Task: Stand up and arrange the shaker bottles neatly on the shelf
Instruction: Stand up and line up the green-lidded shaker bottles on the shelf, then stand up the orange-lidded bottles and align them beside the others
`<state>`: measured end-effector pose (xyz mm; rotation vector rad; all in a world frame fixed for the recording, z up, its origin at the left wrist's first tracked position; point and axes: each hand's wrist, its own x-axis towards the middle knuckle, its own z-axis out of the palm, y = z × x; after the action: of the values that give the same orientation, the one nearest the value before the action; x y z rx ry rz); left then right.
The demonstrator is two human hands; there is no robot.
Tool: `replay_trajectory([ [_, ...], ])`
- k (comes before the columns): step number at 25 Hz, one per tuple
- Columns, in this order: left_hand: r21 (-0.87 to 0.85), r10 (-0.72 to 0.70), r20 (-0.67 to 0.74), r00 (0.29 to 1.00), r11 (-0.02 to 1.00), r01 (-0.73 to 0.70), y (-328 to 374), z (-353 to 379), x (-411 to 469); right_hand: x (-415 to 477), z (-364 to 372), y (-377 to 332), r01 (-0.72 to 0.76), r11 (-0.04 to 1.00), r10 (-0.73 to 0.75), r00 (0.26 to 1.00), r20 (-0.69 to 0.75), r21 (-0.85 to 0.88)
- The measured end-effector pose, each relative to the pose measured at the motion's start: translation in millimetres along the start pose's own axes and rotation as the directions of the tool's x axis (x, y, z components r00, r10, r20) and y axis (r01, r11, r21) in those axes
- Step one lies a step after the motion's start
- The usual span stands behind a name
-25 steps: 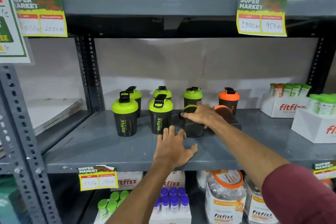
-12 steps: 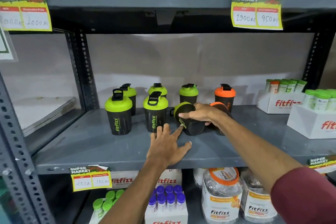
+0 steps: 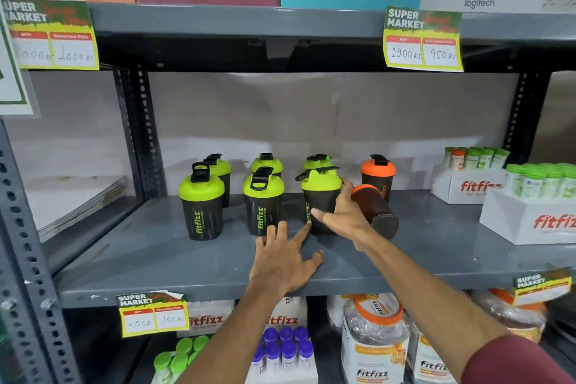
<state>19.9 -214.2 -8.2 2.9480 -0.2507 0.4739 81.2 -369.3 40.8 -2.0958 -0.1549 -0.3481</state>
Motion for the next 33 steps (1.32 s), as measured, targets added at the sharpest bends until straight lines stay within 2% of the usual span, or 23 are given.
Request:
replay_trajectory([
  [6,-0.013,0.001,-0.024,1.000,1.000,-0.002,0,1,0,-13,1,7,0.048,0.996,-0.048,0.999,-0.002,0.076],
  [8,-0.009,-0.005,-0.038,0.999,1.000,0.005,0,2,-1,-20,2,-1,0.148,0.989,-0.150,0.981,-0.126,-0.026],
  [10,0.009,-0.003,-0.037,0.999,1.000,0.003,0,3,0,-24,4,-15,0.244,0.947,-0.304,0.894,-0.330,-0.211],
  [11,0.011,-0.004,-0.037,0.999,1.000,0.004,0,2,0,-22,3,-24,0.258,0.921,-0.361,0.848,-0.389,-0.290],
  [12,0.011,-0.004,-0.035,0.999,1.000,0.005,0,2,0,-18,2,-33,0.241,0.910,-0.372,0.834,-0.409,-0.337],
  [15,0.004,-0.002,-0.035,0.999,1.000,0.002,-1,1,-1,6,-6,-52,0.086,0.910,-0.225,0.923,-0.311,-0.406],
  [17,-0.001,-0.007,-0.036,0.999,1.000,0.007,-1,3,-2,13,-6,-52,0.054,0.919,-0.161,0.956,-0.246,-0.391],
  [21,-0.002,-0.014,-0.037,0.999,1.000,0.014,-1,4,0,12,-8,-42,0.123,0.975,-0.153,0.976,-0.156,-0.186],
  [27,0.016,-0.011,-0.040,0.999,1.000,0.011,-2,3,0,12,-26,-36,0.072,0.992,-0.081,0.993,0.090,0.104],
  [28,0.017,-0.009,-0.038,0.999,1.000,0.009,-2,3,-1,12,-31,-35,0.076,0.989,-0.089,0.991,0.096,0.127],
  [29,0.019,-0.006,-0.037,0.999,1.000,0.006,-1,2,-2,13,-39,-32,0.093,0.990,-0.098,0.994,0.050,0.102],
  [31,0.015,-0.006,-0.032,0.999,1.000,0.007,1,-1,-3,17,-57,-20,0.096,0.991,-0.110,0.980,-0.168,-0.091],
  [32,-0.001,-0.014,-0.026,1.000,1.000,0.014,4,-3,-4,20,-69,-10,0.036,0.975,-0.093,0.961,-0.259,-0.218],
  [33,-0.037,-0.024,-0.020,1.000,0.999,0.023,7,-4,-5,23,-77,0,-0.059,0.943,-0.042,0.956,-0.291,-0.329],
])
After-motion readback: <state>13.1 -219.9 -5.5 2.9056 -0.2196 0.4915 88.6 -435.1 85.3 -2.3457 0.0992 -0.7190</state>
